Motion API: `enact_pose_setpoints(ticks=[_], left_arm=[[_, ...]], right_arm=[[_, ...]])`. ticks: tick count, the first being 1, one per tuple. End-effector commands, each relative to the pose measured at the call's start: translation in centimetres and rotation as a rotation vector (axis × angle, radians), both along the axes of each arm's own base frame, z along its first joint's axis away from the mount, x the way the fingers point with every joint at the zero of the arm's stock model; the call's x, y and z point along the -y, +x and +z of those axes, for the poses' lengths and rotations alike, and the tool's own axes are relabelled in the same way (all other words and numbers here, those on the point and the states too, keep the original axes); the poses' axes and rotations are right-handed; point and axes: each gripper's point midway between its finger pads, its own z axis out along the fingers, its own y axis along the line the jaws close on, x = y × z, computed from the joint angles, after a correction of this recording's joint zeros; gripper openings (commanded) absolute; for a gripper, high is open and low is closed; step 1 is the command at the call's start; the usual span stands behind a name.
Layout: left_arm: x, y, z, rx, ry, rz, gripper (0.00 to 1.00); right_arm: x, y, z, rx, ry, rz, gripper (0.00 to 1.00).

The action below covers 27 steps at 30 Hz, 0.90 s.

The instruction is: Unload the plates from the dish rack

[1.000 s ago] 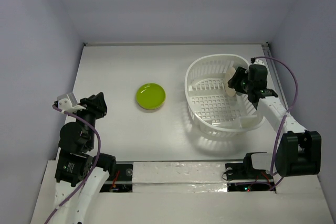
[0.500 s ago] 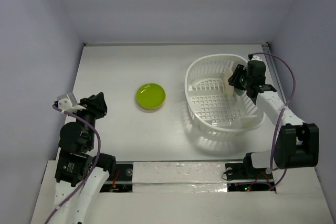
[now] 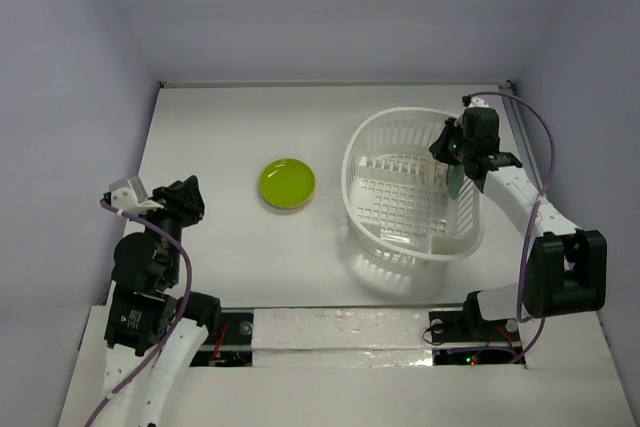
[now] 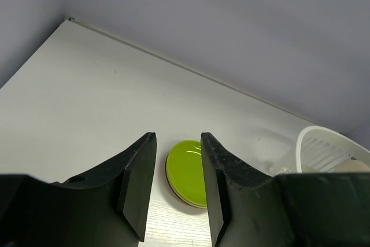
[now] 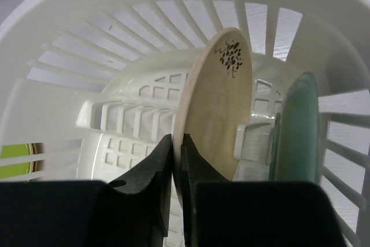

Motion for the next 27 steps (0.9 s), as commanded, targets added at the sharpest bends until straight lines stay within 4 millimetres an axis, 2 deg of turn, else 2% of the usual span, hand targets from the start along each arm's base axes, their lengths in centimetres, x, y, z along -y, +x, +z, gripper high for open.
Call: enact_pose_setpoints(ticks=[1, 6, 12, 16, 20, 23, 26, 27], left_arm=[[0.2, 0.1, 1.2, 0.048, -0.003, -0.012, 0.34], [0.2, 0.1, 1.2, 0.048, -0.003, -0.012, 0.34], [0.2, 0.1, 1.2, 0.046, -0.001, -0.012, 0.34], [0.2, 0.0, 1.3, 0.049, -0.002, -0.012, 0.34], [0.1, 0.0, 1.3, 0.049, -0.001, -0.009, 0.34], [0.1, 0.0, 1.3, 0.049, 0.000, -0.004, 0.34], [0.1, 0.1, 1.2, 0.048, 0.001, -0.004, 0.34], [0.1, 0.0, 1.2, 0.048, 0.001, -0.005, 0.34]], right_arm=[[0.1, 1.2, 3.9, 0.102, -0.053, 0.024, 0.00], [-0.3, 1.5, 5.4, 0.136, -0.060, 0.064, 0.00], [-1.1, 2.1, 8.4, 0.232, -0.072, 0.127, 0.00], [-1.9, 3.2, 8.3, 0.244, -0.068, 0.177, 0.00], [-2.8, 4.8, 6.8, 0.220, -0.059, 0.224, 0.00], [-2.9, 5.4, 7.1, 0.233, -0.050, 0.215, 0.00], [-3.4, 5.0, 9.0, 0.302, -0.004, 0.220, 0.00], [-3.5, 4.4, 10.4, 0.336, 0.007, 0.226, 0.00]])
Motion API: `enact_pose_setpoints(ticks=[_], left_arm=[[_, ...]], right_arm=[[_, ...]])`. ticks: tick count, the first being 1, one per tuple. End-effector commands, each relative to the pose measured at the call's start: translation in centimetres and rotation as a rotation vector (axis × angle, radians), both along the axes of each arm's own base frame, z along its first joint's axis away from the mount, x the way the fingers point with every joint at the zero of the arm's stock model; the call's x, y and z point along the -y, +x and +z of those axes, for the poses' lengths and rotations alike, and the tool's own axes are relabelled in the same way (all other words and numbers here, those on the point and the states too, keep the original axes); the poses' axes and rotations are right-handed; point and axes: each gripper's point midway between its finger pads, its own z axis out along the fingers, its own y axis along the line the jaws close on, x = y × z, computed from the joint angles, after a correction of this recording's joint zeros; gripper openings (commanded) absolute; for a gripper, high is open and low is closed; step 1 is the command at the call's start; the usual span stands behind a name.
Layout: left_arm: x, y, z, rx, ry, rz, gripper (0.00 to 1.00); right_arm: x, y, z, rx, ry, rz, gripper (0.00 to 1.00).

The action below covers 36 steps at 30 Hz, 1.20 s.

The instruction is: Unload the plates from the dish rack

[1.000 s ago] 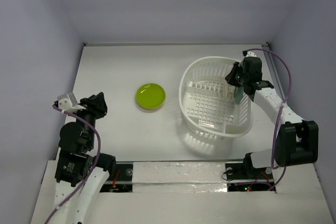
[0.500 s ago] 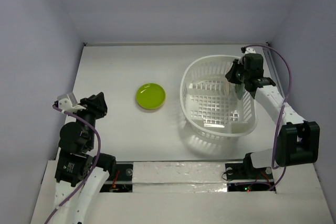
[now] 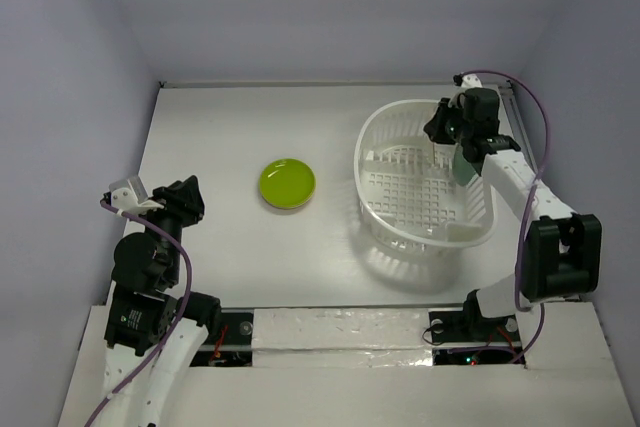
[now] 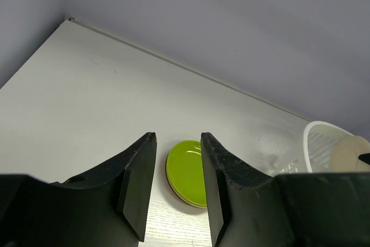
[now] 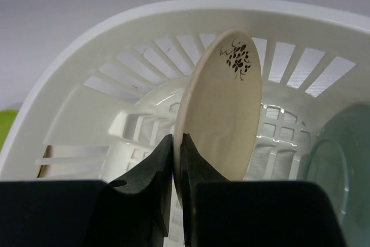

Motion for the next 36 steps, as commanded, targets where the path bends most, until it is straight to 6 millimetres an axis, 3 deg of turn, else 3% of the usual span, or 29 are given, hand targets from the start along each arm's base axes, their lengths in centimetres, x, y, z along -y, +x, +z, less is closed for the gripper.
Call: enact_pose_setpoints(ticks=[1, 6, 10, 12, 14, 15, 17, 18, 19, 20, 21, 22, 24, 25, 27, 28, 29, 31, 32, 34, 36], left_arm=[[0.1, 0.1, 1.3, 0.048, 0.001, -0.006, 0.34], [0.1, 0.0, 1.3, 0.052, -0.002, -0.006, 0.34], [0.1, -0.1, 1.4, 0.055, -0.001, -0.006, 0.34], [0.0, -0.1, 1.4, 0.057, -0.004, -0.004, 0.34], [0.0, -0.1, 1.4, 0.055, -0.003, -0.001, 0.34], [-0.1, -0.1, 1.4, 0.055, -0.005, 0.005, 0.34], [-0.3, -0.2, 1.5, 0.058, -0.007, 0.014, 0.34], [-0.5, -0.2, 1.4, 0.056, -0.009, 0.026, 0.34], [-0.6, -0.3, 1.5, 0.056, -0.009, 0.032, 0.34], [-0.8, -0.3, 1.4, 0.056, -0.011, 0.038, 0.34], [-0.9, -0.3, 1.4, 0.054, -0.013, 0.049, 0.34], [-1.0, -0.3, 1.4, 0.054, -0.015, 0.052, 0.33], [-1.1, -0.3, 1.4, 0.053, -0.015, 0.056, 0.33], [-1.1, -0.4, 1.5, 0.055, -0.015, 0.059, 0.33], [-1.2, -0.4, 1.4, 0.054, -0.018, 0.065, 0.33], [-1.3, -0.5, 1.5, 0.058, -0.018, 0.067, 0.33], [-1.3, -0.5, 1.5, 0.057, -0.019, 0.068, 0.33], [-1.5, -0.5, 1.5, 0.055, -0.019, 0.075, 0.33], [-1.5, -0.6, 1.5, 0.058, -0.021, 0.076, 0.33], [-1.5, -0.6, 1.5, 0.057, -0.021, 0.076, 0.33], [-1.5, -0.6, 1.5, 0.060, -0.022, 0.076, 0.33]], right_arm=[[-1.4, 0.3, 8.0, 0.239, 0.073, 0.054, 0.00], [-3.1, -2.0, 12.0, 0.296, 0.149, 0.145, 0.00], [-6.8, -4.2, 13.9, 0.311, 0.191, 0.272, 0.00], [-10.6, -5.6, 15.1, 0.325, 0.188, 0.368, 0.00], [-13.5, -6.2, 14.5, 0.305, 0.148, 0.432, 0.00], [-16.5, -7.5, 15.6, 0.323, 0.150, 0.506, 0.00], [-19.1, -8.2, 15.1, 0.315, 0.108, 0.560, 0.00], [-20.6, -7.8, 13.6, 0.279, 0.087, 0.578, 0.00], [-23.0, -9.0, 13.9, 0.284, 0.059, 0.633, 0.00], [-23.8, -8.7, 13.3, 0.278, 0.021, 0.624, 0.00], [-25.5, -8.4, 11.2, 0.238, -0.021, 0.641, 0.00], [-27.5, -9.4, 11.5, 0.249, -0.063, 0.688, 0.00], [-29.2, -9.1, 10.1, 0.229, -0.131, 0.683, 0.00], [-31.0, -9.0, 8.5, 0.217, -0.198, 0.715, 0.00], [-32.7, -8.9, 7.1, 0.199, -0.246, 0.731, 0.00], [-33.5, -8.9, 4.3, 0.148, -0.302, 0.757, 0.00], [-34.5, -8.6, 5.0, 0.177, -0.334, 0.733, 0.00], [-35.4, -8.6, 3.6, 0.171, -0.394, 0.742, 0.00], [-36.2, -8.6, 1.7, 0.148, -0.439, 0.742, 0.00], [-37.0, -8.4, 1.4, 0.155, -0.459, 0.743, 0.00], [-37.6, -8.3, -0.4, 0.139, -0.492, 0.738, 0.00]])
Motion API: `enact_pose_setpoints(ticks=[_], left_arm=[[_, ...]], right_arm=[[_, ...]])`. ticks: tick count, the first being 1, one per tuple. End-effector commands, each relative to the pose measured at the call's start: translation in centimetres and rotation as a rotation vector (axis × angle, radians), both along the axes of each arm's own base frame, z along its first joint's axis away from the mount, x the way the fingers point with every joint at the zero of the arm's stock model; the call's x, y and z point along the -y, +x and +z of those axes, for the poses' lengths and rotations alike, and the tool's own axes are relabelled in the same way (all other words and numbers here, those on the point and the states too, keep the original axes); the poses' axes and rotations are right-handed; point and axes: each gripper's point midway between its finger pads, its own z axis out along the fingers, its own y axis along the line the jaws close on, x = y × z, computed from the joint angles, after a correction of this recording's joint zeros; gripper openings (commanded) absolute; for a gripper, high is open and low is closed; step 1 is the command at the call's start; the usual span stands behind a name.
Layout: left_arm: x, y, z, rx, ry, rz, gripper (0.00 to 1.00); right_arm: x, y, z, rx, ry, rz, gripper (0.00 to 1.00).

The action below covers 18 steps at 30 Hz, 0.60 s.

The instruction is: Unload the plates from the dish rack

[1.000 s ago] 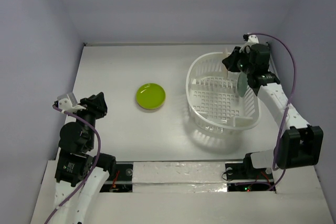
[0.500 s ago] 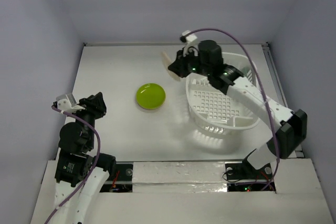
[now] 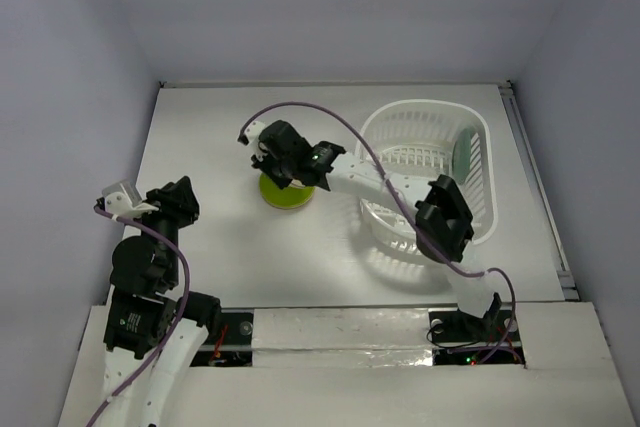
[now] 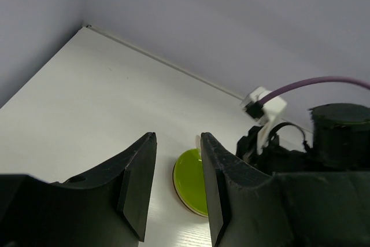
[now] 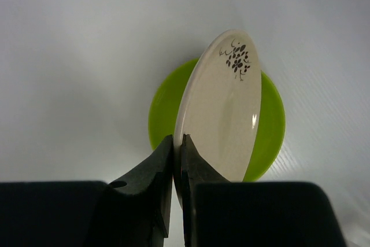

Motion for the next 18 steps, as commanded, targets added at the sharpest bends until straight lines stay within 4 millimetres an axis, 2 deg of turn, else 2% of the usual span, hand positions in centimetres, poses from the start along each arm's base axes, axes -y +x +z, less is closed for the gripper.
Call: enact_pose_setpoints(ticks=[1, 2, 6, 8, 9, 12, 16, 18], left_arm=[[-0.2, -0.3, 1.3, 0.049, -0.014, 0.009, 0.33], [-0.2, -0.3, 1.3, 0.047, -0.014, 0.009, 0.33], [-0.2, -0.5, 1.5, 0.054, -0.014, 0.008, 0.33], [-0.3, -0.5, 1.5, 0.054, -0.015, 0.007, 0.33], [-0.2, -0.5, 1.4, 0.053, -0.015, 0.006, 0.33], [-0.3, -0.5, 1.4, 0.052, -0.015, 0.007, 0.34], [-0.2, -0.6, 1.4, 0.053, -0.016, 0.006, 0.34], [-0.2, -0.6, 1.5, 0.056, -0.016, 0.004, 0.34]], right_arm=[[-0.3, 0.9, 2.3, 0.111, -0.032, -0.029, 0.00], [-0.3, 1.1, 1.3, 0.109, -0.052, -0.040, 0.00], [-1.0, 0.1, -0.6, 0.103, -0.080, -0.033, 0.01], [-1.1, -0.1, -1.4, 0.116, -0.095, -0.046, 0.13], [-1.0, -0.1, -1.5, 0.115, -0.094, -0.050, 0.22], [-0.9, -0.3, -2.0, 0.101, -0.088, -0.061, 0.36], [-0.4, -0.4, -1.3, 0.101, -0.068, -0.086, 0.54], [0.5, -0.4, 0.9, 0.127, -0.028, -0.126, 0.57]])
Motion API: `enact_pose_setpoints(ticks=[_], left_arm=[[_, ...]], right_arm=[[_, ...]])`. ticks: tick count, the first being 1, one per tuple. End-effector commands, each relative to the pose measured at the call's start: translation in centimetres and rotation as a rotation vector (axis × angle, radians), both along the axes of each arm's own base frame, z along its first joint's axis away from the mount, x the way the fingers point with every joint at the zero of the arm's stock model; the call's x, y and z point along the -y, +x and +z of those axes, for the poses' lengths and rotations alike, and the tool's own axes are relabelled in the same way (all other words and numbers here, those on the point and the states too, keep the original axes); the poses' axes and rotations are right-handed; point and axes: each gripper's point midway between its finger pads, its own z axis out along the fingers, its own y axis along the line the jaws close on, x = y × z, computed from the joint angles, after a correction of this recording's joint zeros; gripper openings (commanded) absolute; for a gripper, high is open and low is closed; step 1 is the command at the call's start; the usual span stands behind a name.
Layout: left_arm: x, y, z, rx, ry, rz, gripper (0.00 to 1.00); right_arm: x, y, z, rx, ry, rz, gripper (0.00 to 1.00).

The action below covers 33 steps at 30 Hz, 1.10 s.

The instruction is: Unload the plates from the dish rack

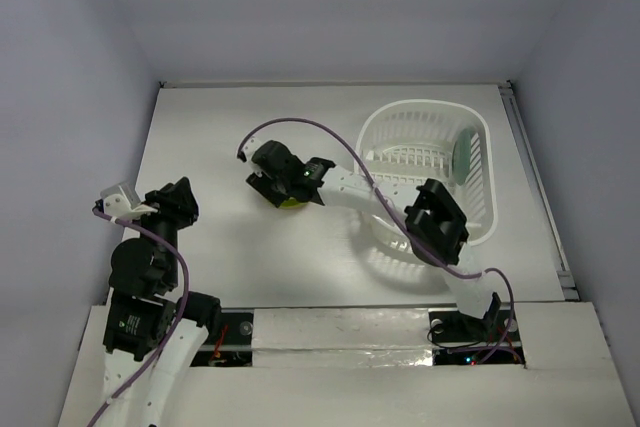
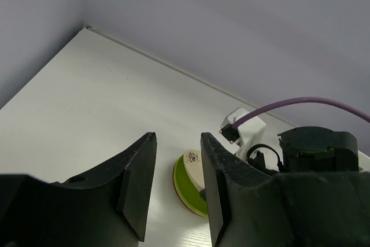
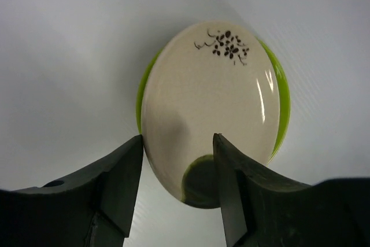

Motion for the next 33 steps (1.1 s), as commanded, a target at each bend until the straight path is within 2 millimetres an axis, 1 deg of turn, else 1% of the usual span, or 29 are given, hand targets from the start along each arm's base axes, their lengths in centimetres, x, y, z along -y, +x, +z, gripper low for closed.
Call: enact_pose_setpoints(ticks=[1, 2, 3, 4, 5, 6, 7, 8, 9, 10, 11, 12, 13, 14, 16, 17, 18, 19, 20, 21, 22, 23, 24, 25, 27, 28, 29, 30, 33], left_arm=[[-0.1, -0.4, 1.4, 0.049, -0.014, 0.002, 0.34], [-0.1, -0.4, 1.4, 0.050, -0.015, 0.000, 0.34], [-0.1, -0.4, 1.4, 0.050, -0.015, 0.000, 0.34], [-0.1, -0.5, 1.4, 0.052, -0.014, 0.000, 0.34], [-0.1, -0.5, 1.4, 0.052, -0.014, 0.000, 0.34], [-0.1, -0.5, 1.4, 0.053, -0.014, -0.001, 0.34], [-0.1, -0.5, 1.4, 0.052, -0.013, -0.003, 0.34], [-0.1, -0.6, 1.5, 0.056, -0.015, -0.003, 0.34], [-0.1, -0.6, 1.5, 0.056, -0.013, -0.003, 0.34], [0.0, -0.5, 1.5, 0.056, -0.013, -0.006, 0.34], [0.0, -0.6, 1.5, 0.059, -0.015, -0.006, 0.34], [0.0, -0.6, 1.5, 0.059, -0.015, -0.009, 0.34], [0.0, -0.6, 1.6, 0.062, -0.014, -0.009, 0.34], [0.0, -0.7, 1.6, 0.064, -0.014, -0.010, 0.34], [0.2, -0.7, 1.6, 0.065, -0.015, -0.023, 0.34], [0.3, -0.7, 1.7, 0.070, -0.015, -0.026, 0.34], [0.4, -0.8, 1.7, 0.073, -0.016, -0.030, 0.34], [0.4, -0.7, 1.7, 0.073, -0.016, -0.032, 0.34], [0.4, -0.8, 1.7, 0.074, -0.014, -0.033, 0.33], [0.4, -0.8, 1.7, 0.074, -0.014, -0.036, 0.33], [0.6, -0.8, 1.7, 0.077, -0.015, -0.045, 0.33], [0.6, -0.8, 1.7, 0.076, -0.013, -0.047, 0.33], [0.7, -0.8, 1.7, 0.075, -0.011, -0.048, 0.33], [0.7, -0.8, 1.7, 0.075, -0.010, -0.048, 0.33], [0.7, -0.8, 1.7, 0.075, -0.010, -0.049, 0.33], [0.7, -0.8, 1.7, 0.074, -0.009, -0.049, 0.33], [0.9, -0.8, 1.6, 0.072, -0.009, -0.060, 0.33], [1.0, -0.7, 1.6, 0.072, -0.009, -0.062, 0.33], [1.3, -0.4, 1.5, 0.062, -0.003, -0.077, 0.33]], right_arm=[[0.5, 0.4, 6.3, 0.095, 0.137, -0.060, 0.58], [1.0, 0.3, 8.9, 0.106, 0.203, -0.073, 0.58], [1.5, 0.4, 9.9, 0.106, 0.238, -0.082, 0.58], [2.7, 1.0, 10.0, 0.101, 0.269, -0.114, 0.58], [3.5, 1.2, 11.0, 0.094, 0.316, -0.143, 0.58], [5.1, 1.2, 13.8, 0.120, 0.381, -0.169, 0.58], [7.3, 2.3, 13.1, 0.119, 0.391, -0.220, 0.57], [8.7, 2.5, 13.8, 0.116, 0.429, -0.261, 0.56], [10.7, 2.4, 16.8, 0.153, 0.500, -0.289, 0.50], [12.5, 2.6, 17.3, 0.164, 0.521, -0.331, 0.42], [15.8, 3.4, 15.7, 0.151, 0.519, -0.426, 0.32], [17.8, 3.6, 15.8, 0.160, 0.535, -0.475, 0.22], [20.6, 3.1, 18.0, 0.200, 0.590, -0.526, 0.03], [24.5, 3.8, 16.0, 0.199, 0.572, -0.644, 0.00], [29.0, 3.8, 15.3, 0.208, 0.579, -0.758, 0.00], [31.2, 3.3, 16.2, 0.224, 0.628, -0.807, 0.00], [34.7, 3.5, 14.3, 0.221, 0.607, -0.901, 0.00], [36.4, 3.2, 13.7, 0.220, 0.607, -0.946, 0.00], [37.8, 2.8, 14.1, 0.229, 0.638, -0.981, 0.00], [40.2, 2.7, 12.9, 0.229, 0.624, -1.043, 0.00], [41.0, 2.5, 12.6, 0.224, 0.621, -1.063, 0.02], [41.8, 2.4, 12.4, 0.224, 0.614, -1.083, 0.07], [42.6, 2.5, 12.0, 0.218, 0.598, -1.105, 0.13], [44.0, 2.5, 11.7, 0.216, 0.582, -1.142, 0.32], [45.3, 2.6, 11.2, 0.211, 0.558, -1.170, 0.45], [46.8, 2.7, 10.9, 0.214, 0.550, -1.207, 0.54], [47.4, 2.9, 10.9, 0.218, 0.546, -1.210, 0.57], [47.3, 3.1, 10.8, 0.191, 0.566, -1.185, 0.59], [47.5, 4.1, 10.2, 0.158, 0.583, -1.152, 0.60]])
